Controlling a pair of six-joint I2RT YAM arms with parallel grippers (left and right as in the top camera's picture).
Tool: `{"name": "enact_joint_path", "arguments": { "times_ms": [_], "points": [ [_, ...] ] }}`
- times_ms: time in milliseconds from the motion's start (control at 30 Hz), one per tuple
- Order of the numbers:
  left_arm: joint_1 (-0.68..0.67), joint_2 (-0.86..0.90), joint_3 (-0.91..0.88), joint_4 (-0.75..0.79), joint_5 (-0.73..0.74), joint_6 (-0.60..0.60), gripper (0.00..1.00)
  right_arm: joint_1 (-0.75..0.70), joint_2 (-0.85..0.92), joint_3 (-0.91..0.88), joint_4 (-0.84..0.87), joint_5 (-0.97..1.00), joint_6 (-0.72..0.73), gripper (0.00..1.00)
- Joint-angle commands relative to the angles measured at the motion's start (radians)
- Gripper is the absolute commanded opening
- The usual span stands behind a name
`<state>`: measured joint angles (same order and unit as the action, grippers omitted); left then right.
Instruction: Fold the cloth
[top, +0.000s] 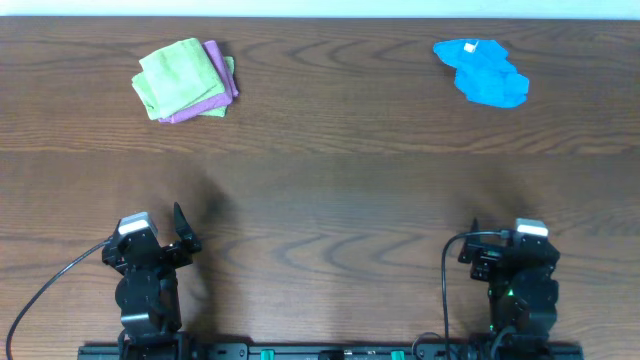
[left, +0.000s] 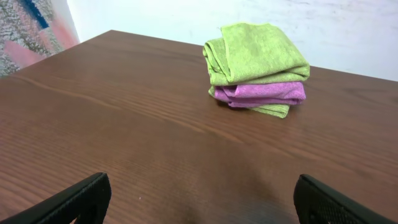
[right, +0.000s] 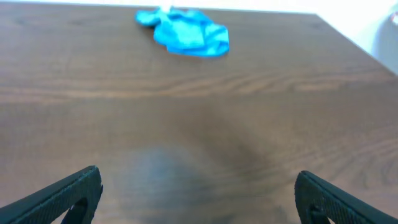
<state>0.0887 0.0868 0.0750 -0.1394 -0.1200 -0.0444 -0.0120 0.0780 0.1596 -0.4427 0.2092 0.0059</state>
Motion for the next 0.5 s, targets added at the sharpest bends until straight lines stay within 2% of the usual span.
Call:
{"name": "enact_joint_path", "arguments": {
  "times_ms": [0, 167, 300, 467],
  "points": [
    [-0.003, -0.011, -0.031, -0.013, -0.018, 0.019, 0.95, 0.007, -0.008, -0.005, 0.049, -0.012, -0.011, 0.99],
    [-0.003, -0.011, -0.031, -0.013, -0.018, 0.019, 0.95, 0.006, -0.007, -0.009, 0.151, -0.126, -0.002, 0.99],
    [-0.003, -0.011, -0.031, -0.013, -0.018, 0.019, 0.95, 0.001, 0.013, -0.043, 0.303, -0.11, 0.023, 0.99],
    [-0.003, -0.011, -0.031, -0.013, -0.018, 0.019, 0.95, -0.054, 0.221, -0.042, 0.547, -0.124, 0.111, 0.99]
  ]
}}
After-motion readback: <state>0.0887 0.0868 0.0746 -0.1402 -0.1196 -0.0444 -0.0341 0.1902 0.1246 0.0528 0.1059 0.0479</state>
